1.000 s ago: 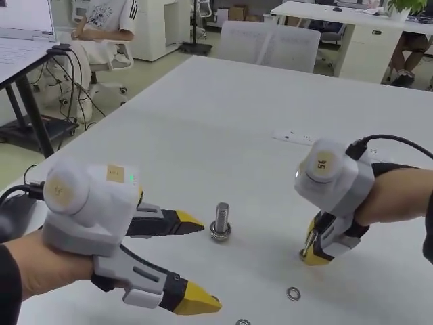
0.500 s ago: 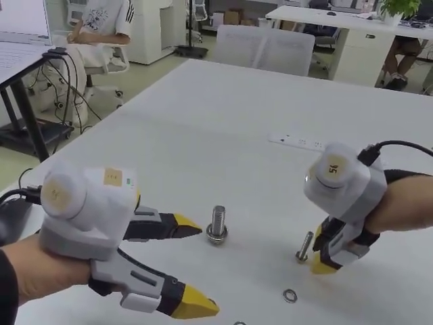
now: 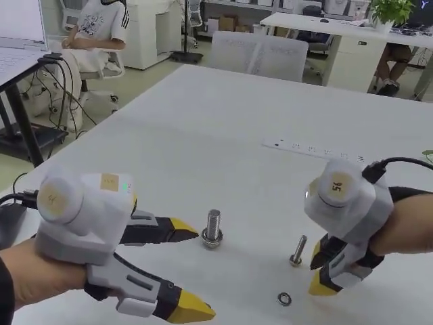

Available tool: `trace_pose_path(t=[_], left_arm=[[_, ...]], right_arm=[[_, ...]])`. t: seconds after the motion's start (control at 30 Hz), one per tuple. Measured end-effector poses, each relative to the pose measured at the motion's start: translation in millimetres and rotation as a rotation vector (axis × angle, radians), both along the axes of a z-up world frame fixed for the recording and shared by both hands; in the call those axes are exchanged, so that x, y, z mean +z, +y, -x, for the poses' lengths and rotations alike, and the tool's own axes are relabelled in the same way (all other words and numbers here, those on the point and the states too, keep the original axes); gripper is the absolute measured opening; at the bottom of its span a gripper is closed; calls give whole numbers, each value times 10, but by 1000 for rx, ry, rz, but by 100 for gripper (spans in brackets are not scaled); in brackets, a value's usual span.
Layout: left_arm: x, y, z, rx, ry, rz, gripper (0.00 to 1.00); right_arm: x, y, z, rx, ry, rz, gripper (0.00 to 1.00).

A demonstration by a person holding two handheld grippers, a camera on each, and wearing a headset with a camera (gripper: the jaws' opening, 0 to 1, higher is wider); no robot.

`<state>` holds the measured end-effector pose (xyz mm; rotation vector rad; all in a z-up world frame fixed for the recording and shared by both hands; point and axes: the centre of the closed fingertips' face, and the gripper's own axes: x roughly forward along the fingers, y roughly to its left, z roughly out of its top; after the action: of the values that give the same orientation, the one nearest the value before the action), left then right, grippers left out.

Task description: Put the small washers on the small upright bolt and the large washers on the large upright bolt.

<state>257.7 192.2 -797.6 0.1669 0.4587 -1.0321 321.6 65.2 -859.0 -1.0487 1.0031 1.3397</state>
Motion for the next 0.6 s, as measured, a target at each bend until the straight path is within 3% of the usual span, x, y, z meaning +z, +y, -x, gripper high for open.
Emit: trace_pose_path(t=[0.4, 0.6], left_arm=[[11, 24, -5, 4, -7, -3, 70], [12, 50, -5, 11, -7, -4, 71]], right_arm=[[-4, 184, 231, 43, 15, -13, 26], [-25, 281, 269, 65, 16, -12, 25]])
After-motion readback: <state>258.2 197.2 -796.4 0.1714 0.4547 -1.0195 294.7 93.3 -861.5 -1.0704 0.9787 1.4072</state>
